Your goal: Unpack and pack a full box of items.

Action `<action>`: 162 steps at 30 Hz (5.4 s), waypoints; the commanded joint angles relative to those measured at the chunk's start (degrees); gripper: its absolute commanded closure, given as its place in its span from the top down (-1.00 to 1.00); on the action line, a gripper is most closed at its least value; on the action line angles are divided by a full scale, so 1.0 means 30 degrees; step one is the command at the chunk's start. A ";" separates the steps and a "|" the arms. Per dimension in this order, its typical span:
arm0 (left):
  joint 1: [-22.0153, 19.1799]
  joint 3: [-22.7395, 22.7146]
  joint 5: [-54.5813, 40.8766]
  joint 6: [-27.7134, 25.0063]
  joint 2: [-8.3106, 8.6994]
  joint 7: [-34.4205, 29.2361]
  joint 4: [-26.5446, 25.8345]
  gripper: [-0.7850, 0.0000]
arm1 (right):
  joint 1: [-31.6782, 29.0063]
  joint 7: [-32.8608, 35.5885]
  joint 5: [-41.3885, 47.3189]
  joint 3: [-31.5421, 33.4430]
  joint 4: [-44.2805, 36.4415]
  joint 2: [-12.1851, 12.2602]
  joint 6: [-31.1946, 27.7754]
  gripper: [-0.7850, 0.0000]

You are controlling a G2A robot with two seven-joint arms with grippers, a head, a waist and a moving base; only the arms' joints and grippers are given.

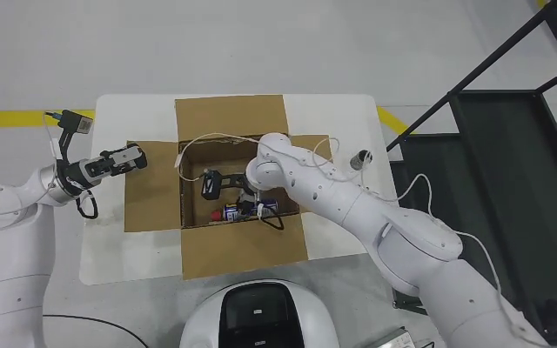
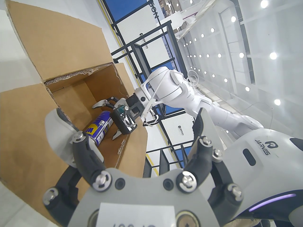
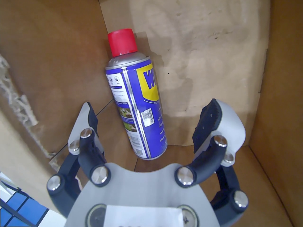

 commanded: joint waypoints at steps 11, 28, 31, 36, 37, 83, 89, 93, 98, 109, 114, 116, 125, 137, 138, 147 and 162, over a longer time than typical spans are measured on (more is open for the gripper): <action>0.0000 0.0000 0.0000 0.0000 0.0000 0.0000 0.0000 1.00 | 0.0783 -0.0579 -0.0213 -0.1400 0.4489 -0.2285 -0.0176 1.00; 0.0000 0.0000 0.0000 0.0000 0.0000 0.0000 0.0000 1.00 | 0.1348 -0.1166 -0.0144 -0.1737 0.8585 -0.4220 -0.1204 -1.00; 0.0000 0.0000 0.0000 0.0000 0.0000 0.0000 0.0000 1.00 | 0.1613 -0.1402 -0.0231 -0.1661 0.8761 -0.4321 -0.1522 -1.00; 0.0000 0.0000 0.0000 0.0000 0.0000 0.0000 0.0000 1.00 | 0.2037 -0.1723 -0.0485 -0.1490 0.8736 -0.4281 -0.1883 -1.00; 0.0000 0.0000 0.0000 0.0000 0.0000 0.0000 0.0000 1.00 | 0.2110 -0.1869 -0.0513 -0.1425 0.8650 -0.4239 -0.1959 -1.00; 0.0000 0.0000 0.0000 0.0000 0.0000 0.0000 0.0000 1.00 | -1.3316 -1.2442 -0.5509 1.7121 -1.5422 0.7195 -0.6076 -1.00; 0.0000 0.0000 0.0000 0.0000 0.0000 0.0000 0.0000 1.00 | -1.3929 -1.4302 -0.6097 1.7586 -1.5206 0.7293 -0.6596 -1.00; 0.0000 0.0000 0.0000 0.0000 0.0000 0.0000 0.0000 1.00 | -1.3929 -1.4302 -0.6097 1.7586 -1.5206 0.7293 -0.6596 -1.00; 0.0000 0.0000 0.0000 0.0000 0.0000 0.0000 0.0000 1.00 | -1.3929 -1.4302 -0.6097 1.7586 -1.5206 0.7293 -0.6596 -1.00; 0.0000 0.0000 0.0000 0.0000 0.0000 0.0000 0.0000 1.00 | -1.4563 -1.5572 -0.5453 1.8545 -1.5200 0.7459 -0.6935 -1.00; 0.0000 0.0000 0.0000 0.0000 0.0000 0.0000 0.0000 1.00 | -1.6683 -1.8722 -0.4822 2.0614 -1.5390 0.8141 -0.6935 -1.00; 0.0000 0.0000 0.0000 0.0000 0.0000 0.0000 0.0000 1.00 | -1.7758 -2.0596 -0.4980 2.1688 -1.5226 0.8460 -0.6935 -1.00; 0.0000 0.0000 0.0000 0.0000 0.0000 0.0000 0.0000 1.00 | -2.1502 -3.1179 -0.9742 2.5219 -1.2423 0.9180 -0.6935 -1.00; 0.0000 0.0000 0.0000 0.0000 0.0000 0.0000 0.0000 1.00 | -2.1632 -3.1779 -0.9955 2.5219 -1.2305 0.9216 -0.6935 -1.00; 0.0000 0.0000 0.0000 0.0000 0.0000 0.0000 0.0000 1.00 | -2.1632 -3.1779 -0.9955 2.5219 -1.2305 0.9216 -0.6935 -1.00; 0.0000 0.0000 0.0000 0.0000 0.0000 0.0000 0.0000 1.00 | -2.1659 -3.1473 -0.9833 2.5262 -1.2295 0.9208 -0.6513 -1.00; 0.0000 0.0000 0.0000 0.0000 0.0000 0.0000 0.0000 1.00 | -2.1525 -3.6962 -1.2459 2.3904 -0.4105 0.9363 -0.5027 -1.00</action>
